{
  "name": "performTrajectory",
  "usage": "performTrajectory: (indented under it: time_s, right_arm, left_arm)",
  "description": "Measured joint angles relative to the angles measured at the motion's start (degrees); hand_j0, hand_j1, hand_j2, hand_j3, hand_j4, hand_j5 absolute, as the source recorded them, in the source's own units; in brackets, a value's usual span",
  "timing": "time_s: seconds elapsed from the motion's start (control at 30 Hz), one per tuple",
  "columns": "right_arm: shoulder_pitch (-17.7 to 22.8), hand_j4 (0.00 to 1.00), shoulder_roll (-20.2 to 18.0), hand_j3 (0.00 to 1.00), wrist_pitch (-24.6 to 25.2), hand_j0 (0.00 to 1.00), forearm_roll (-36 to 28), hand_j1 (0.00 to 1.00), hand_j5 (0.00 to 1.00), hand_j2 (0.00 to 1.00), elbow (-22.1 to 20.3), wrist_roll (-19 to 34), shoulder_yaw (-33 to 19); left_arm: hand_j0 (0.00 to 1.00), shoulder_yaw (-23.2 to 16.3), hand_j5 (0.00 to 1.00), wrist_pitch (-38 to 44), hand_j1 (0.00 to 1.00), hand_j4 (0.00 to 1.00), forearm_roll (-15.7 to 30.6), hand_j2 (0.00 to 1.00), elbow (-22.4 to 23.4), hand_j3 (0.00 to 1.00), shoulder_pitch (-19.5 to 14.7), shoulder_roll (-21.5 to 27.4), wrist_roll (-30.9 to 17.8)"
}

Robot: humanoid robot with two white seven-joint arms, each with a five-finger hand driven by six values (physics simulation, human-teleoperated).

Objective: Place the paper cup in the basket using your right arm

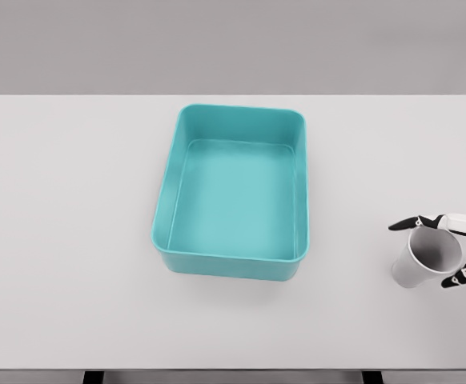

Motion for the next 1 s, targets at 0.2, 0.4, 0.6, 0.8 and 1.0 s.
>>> performTrajectory:
  time_s: [0.2, 0.4, 0.6, 0.8, 1.0]
  right_arm:
    - [0.0, 0.82, 0.0, 0.82, 0.0, 0.82, 0.0, 0.82, 0.82, 0.82, 0.0, -0.1, -0.1]
    - [0.0, 0.81, 0.2, 0.81, 0.0, 0.81, -0.1, 0.81, 0.81, 0.81, 0.4, 0.1, -0.2]
    - [0.0, 0.8, 0.5, 0.8, -0.1, 0.8, 0.0, 0.8, 0.8, 0.8, 0.8, 0.4, -0.6]
    - [0.0, 0.76, 0.6, 0.76, -0.1, 0.76, -0.1, 0.76, 0.76, 0.76, 0.9, 0.5, -0.7]
    - [0.0, 0.75, 0.9, 0.75, -0.1, 0.75, 0.0, 0.75, 0.75, 0.75, 1.0, 0.6, -0.7]
  left_arm:
    - [1.0, 0.0, 1.0, 0.0, 1.0, 1.0, 0.0, 1.0, 0.0, 1.0, 0.0, 0.0, 0.0]
    - [1.0, 0.0, 1.0, 0.0, 1.0, 1.0, 0.0, 1.0, 0.0, 1.0, 0.0, 0.0, 0.0]
    - [1.0, 0.0, 1.0, 0.0, 1.0, 1.0, 0.0, 1.0, 0.0, 1.0, 0.0, 0.0, 0.0]
    - [1.0, 0.0, 1.0, 0.0, 1.0, 1.0, 0.0, 1.0, 0.0, 1.0, 0.0, 0.0, 0.0]
    - [1.0, 0.0, 1.0, 0.0, 1.0, 1.0, 0.0, 1.0, 0.0, 1.0, 0.0, 0.0, 0.0]
